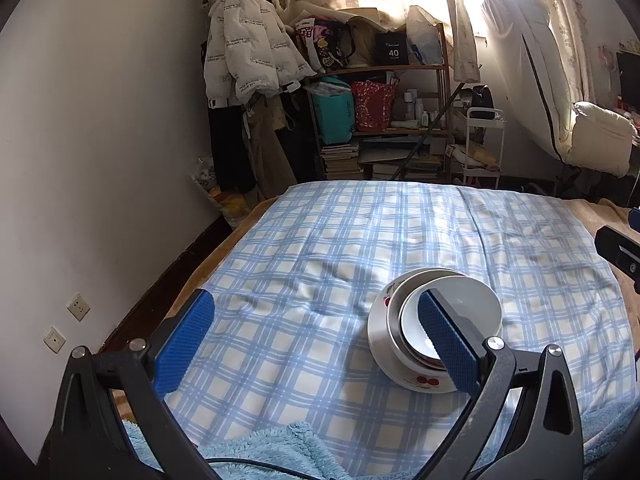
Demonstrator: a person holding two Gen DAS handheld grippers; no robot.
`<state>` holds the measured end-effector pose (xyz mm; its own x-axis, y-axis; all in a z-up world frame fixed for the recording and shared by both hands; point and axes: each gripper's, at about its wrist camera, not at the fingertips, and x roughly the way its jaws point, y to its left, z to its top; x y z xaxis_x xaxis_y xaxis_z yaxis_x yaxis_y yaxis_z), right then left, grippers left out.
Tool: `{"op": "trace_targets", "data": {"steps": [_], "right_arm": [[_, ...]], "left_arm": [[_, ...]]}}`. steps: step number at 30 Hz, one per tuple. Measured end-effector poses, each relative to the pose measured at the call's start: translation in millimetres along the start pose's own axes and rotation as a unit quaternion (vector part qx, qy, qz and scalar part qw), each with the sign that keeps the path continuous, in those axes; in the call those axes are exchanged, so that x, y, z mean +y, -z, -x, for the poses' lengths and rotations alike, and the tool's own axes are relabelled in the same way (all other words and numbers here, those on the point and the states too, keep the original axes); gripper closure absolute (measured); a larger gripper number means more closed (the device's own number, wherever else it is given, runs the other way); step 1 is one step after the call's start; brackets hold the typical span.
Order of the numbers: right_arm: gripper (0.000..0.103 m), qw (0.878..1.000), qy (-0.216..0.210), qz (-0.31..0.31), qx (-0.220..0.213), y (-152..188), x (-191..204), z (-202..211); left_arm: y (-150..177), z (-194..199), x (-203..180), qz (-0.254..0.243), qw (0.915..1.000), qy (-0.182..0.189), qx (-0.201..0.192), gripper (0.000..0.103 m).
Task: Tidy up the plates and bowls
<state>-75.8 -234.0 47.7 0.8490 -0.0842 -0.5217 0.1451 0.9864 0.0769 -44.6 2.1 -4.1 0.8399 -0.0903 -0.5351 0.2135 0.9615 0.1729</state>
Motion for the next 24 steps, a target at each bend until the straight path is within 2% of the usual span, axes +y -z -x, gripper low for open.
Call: {"op": "trace_targets", "data": {"steps": [24], "right_arm": [[0.0, 1.0, 0.008, -0.001, 0.009, 2.8, -5.4, -5.8]], "left_arm": [[5.3, -0.9, 3.6, 0.003, 1.0, -0.007, -0.002, 0.003]]}}
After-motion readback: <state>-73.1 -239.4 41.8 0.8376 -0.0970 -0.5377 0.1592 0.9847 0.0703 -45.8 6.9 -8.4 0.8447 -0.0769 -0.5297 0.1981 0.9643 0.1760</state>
